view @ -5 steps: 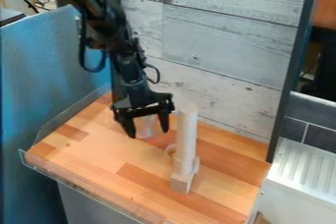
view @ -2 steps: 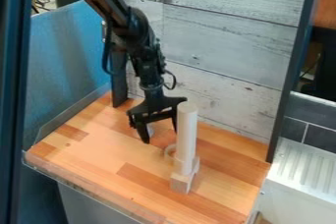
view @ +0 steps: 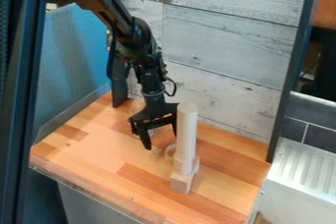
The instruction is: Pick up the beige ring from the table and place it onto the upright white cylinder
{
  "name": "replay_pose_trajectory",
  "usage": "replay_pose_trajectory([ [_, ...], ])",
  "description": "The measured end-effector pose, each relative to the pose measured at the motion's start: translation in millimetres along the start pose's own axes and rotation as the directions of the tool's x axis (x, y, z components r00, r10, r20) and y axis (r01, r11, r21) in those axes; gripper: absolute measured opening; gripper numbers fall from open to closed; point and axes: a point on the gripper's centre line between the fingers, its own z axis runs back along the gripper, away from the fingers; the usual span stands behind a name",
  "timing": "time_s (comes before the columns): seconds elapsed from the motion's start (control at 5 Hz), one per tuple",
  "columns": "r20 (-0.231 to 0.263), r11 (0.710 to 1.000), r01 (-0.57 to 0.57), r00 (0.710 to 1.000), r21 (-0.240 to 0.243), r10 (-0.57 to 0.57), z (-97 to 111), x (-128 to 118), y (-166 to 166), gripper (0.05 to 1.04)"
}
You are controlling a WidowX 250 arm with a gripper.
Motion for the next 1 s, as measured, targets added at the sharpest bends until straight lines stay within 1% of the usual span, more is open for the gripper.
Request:
replay_pose_trajectory([
  [0.2,-0.024,1.000,-0.019,1.000,-0.009,0.019,-11.7,-1.2,-1.8,1.000],
  [0.4,-0.025,0.999,-0.028,0.999,-0.017,0.028,-13.2,-0.4,-4.7,1.000],
  [0.6,-0.032,0.999,-0.021,0.999,-0.030,0.020,-14.3,-6.1,-15.6,1.000],
  [0.8,-0.033,0.999,-0.018,0.999,-0.030,0.017,-15.1,-9.1,-20.8,1.000],
  [1.0,-0.028,1.000,-0.020,0.999,-0.008,0.020,-18.5,-7.4,-20.7,1.001],
])
